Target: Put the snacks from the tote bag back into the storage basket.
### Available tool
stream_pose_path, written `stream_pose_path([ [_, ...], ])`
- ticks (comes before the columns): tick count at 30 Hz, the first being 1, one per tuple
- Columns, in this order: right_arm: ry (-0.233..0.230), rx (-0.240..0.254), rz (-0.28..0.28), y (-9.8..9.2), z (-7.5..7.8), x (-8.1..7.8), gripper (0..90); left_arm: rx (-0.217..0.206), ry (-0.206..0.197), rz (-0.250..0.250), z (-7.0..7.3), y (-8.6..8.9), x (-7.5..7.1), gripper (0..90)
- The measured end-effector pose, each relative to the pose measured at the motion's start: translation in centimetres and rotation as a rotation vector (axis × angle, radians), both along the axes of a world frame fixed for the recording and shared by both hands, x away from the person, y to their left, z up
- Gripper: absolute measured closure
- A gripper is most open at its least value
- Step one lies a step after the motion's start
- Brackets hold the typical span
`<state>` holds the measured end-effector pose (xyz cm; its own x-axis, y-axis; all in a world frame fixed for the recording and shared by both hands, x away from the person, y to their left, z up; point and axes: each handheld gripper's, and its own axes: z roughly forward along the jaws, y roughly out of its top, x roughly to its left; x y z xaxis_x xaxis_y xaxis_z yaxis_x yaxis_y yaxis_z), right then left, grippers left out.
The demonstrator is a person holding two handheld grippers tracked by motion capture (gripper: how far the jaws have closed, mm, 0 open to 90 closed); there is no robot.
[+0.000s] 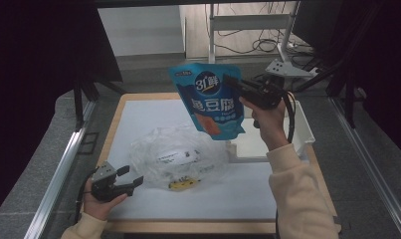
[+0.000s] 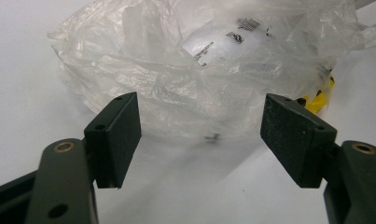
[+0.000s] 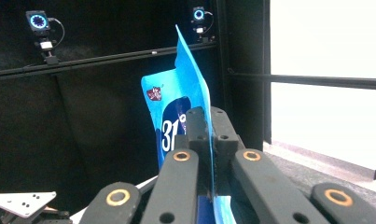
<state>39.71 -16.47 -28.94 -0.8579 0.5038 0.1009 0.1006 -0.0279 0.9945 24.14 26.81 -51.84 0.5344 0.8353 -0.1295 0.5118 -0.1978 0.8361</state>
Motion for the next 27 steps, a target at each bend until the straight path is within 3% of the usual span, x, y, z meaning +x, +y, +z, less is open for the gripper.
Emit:
stream_pose_path([
  [27, 0.005, 0.007, -0.079, -3.7, 0.3, 1.2, 89.1, 0.007, 0.001, -0.001, 0.0, 0.0, 0.0, 29.3],
])
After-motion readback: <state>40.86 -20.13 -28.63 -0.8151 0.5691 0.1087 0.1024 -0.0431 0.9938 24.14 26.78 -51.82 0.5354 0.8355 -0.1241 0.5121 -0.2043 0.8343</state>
